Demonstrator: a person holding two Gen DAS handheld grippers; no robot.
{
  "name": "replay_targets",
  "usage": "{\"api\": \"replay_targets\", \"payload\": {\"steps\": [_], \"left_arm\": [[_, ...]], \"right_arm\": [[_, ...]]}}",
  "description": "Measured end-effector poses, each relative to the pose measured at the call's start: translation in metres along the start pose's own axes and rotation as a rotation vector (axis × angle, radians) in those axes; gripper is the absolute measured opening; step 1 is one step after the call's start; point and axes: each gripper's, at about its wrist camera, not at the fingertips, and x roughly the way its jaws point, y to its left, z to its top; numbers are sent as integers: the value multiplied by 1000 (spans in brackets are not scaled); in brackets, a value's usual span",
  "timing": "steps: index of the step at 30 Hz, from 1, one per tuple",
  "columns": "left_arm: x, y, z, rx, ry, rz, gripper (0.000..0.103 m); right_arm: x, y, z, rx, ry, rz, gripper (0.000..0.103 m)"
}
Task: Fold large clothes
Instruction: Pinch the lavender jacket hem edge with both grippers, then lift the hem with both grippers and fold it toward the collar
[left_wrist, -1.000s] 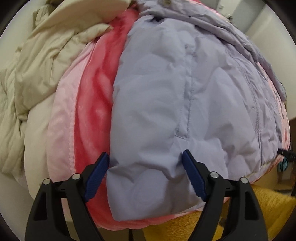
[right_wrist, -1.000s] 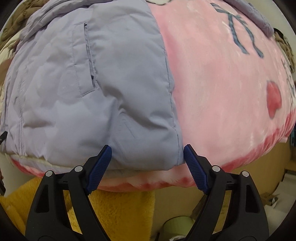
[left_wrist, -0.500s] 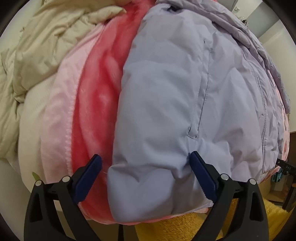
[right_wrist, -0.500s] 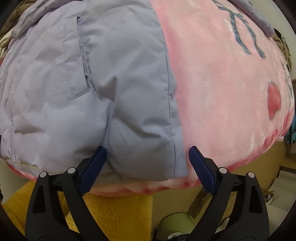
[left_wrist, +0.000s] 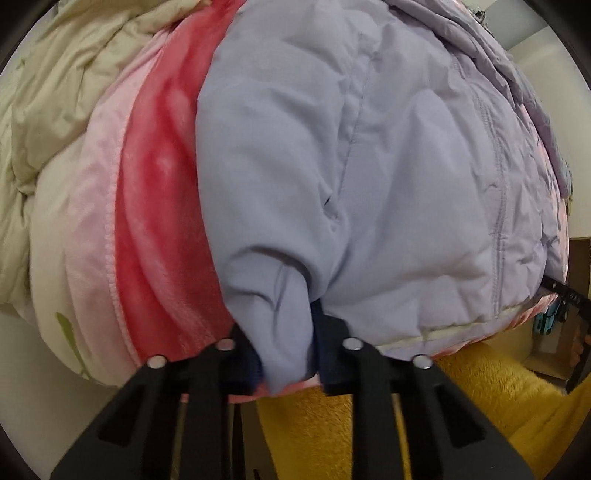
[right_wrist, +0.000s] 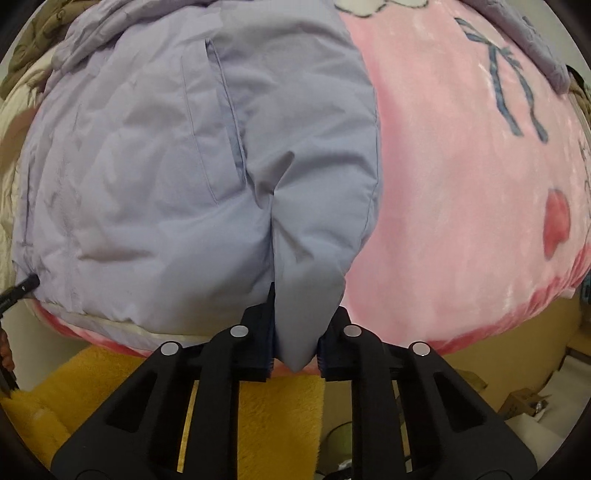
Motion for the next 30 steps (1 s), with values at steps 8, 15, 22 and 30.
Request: {"api": "replay_targets", "payload": {"steps": [8,15,22,30], "left_arm": [[-66,-8,12,-77,-117,64,17],[-110,-24,51,-103,-244,151,14],[-169,-56,121,-132,-475,174,12],[-199,-79,228,-86,-651,219,12]], "right_arm": [[-76,25,24,-182,-191,-17,15],[-114,28,70,-228,-279,16,13],[-162,36,131,-261,-431,52,13],[-187,42,220,-240,-595,64,13]]}}
